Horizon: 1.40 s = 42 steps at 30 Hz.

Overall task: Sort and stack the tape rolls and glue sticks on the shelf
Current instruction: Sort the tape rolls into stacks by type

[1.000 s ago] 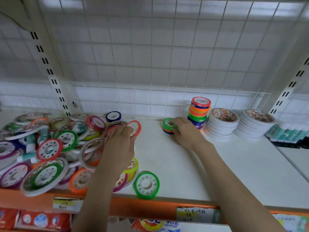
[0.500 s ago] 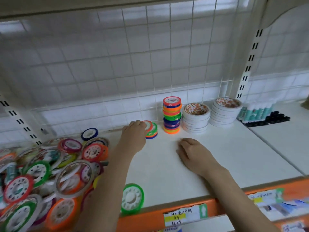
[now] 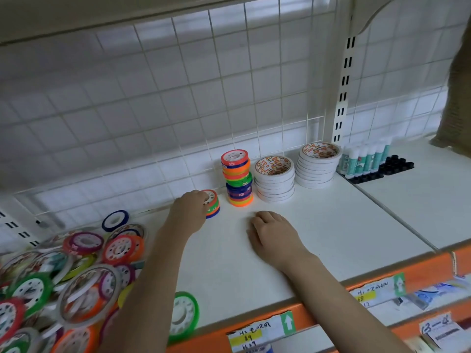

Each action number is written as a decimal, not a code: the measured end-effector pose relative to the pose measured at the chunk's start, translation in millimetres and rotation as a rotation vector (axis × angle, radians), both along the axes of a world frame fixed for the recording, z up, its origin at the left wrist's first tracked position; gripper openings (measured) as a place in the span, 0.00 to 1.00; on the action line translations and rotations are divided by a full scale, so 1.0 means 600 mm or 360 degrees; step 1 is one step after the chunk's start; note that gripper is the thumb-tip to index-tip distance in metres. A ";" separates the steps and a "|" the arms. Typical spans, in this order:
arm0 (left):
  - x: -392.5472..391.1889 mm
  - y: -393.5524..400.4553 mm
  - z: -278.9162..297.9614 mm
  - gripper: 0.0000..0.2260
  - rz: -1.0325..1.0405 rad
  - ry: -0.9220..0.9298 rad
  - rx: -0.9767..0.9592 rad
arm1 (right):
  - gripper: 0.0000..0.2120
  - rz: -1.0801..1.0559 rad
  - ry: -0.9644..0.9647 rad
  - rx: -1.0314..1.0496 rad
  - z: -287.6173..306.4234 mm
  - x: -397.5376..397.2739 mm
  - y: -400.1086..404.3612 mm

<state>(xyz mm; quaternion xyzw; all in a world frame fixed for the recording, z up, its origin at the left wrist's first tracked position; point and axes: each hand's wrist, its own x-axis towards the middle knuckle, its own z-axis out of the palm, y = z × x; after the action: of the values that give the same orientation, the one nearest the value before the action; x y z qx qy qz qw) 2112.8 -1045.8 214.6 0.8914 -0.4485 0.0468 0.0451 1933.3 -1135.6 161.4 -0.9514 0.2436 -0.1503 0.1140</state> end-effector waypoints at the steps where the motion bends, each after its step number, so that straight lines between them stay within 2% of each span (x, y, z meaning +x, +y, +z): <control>1: -0.003 0.002 0.001 0.14 -0.0001 0.0085 -0.0081 | 0.10 -0.0006 -0.0023 0.0008 0.000 0.000 0.001; 3: -0.011 0.009 0.001 0.14 -0.0015 0.0163 -0.0228 | 0.10 -0.0014 -0.0038 0.0042 -0.001 -0.001 0.001; 8: -0.045 0.049 -0.013 0.14 0.0042 0.0071 -0.0384 | 0.17 0.0054 0.0062 0.0054 0.008 -0.004 0.005; 12: -0.091 0.093 -0.022 0.12 0.0118 0.0221 -0.0597 | 0.19 0.0063 0.0045 0.0077 0.012 -0.006 0.012; 17: -0.123 0.156 -0.021 0.12 0.0236 0.0232 -0.0654 | 0.21 0.0225 0.0007 0.0083 0.028 -0.008 0.035; 21: -0.133 0.210 -0.018 0.12 0.0345 0.0204 -0.0682 | 0.31 0.0394 -0.0115 0.0162 0.030 -0.007 0.074; 26: -0.133 0.258 -0.018 0.12 0.0419 0.0205 -0.0671 | 0.30 0.0604 -0.0143 0.0180 0.040 0.000 0.127; 28: -0.133 0.274 -0.018 0.12 0.0432 0.0175 -0.0630 | 0.26 0.0635 -0.0140 0.0185 0.046 0.001 0.145; 32: -0.129 0.307 -0.024 0.13 0.0454 0.0159 -0.0523 | 0.19 0.0649 -0.0176 0.0231 0.042 0.006 0.172; 37: -0.125 0.330 -0.031 0.19 0.0346 0.0294 -0.0413 | 0.16 0.0610 -0.0220 0.0231 0.036 0.008 0.202; 42: -0.116 0.332 -0.032 0.15 0.0246 0.0296 -0.0446 | 0.13 0.0550 -0.0203 0.0239 0.036 0.001 0.225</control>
<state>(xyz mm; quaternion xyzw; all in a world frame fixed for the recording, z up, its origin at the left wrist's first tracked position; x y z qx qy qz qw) 2043.5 -846.3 195.4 0.9086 -0.3617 0.0295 0.2065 1933.7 -1000.8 183.1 -0.9564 0.0795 -0.1699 0.2240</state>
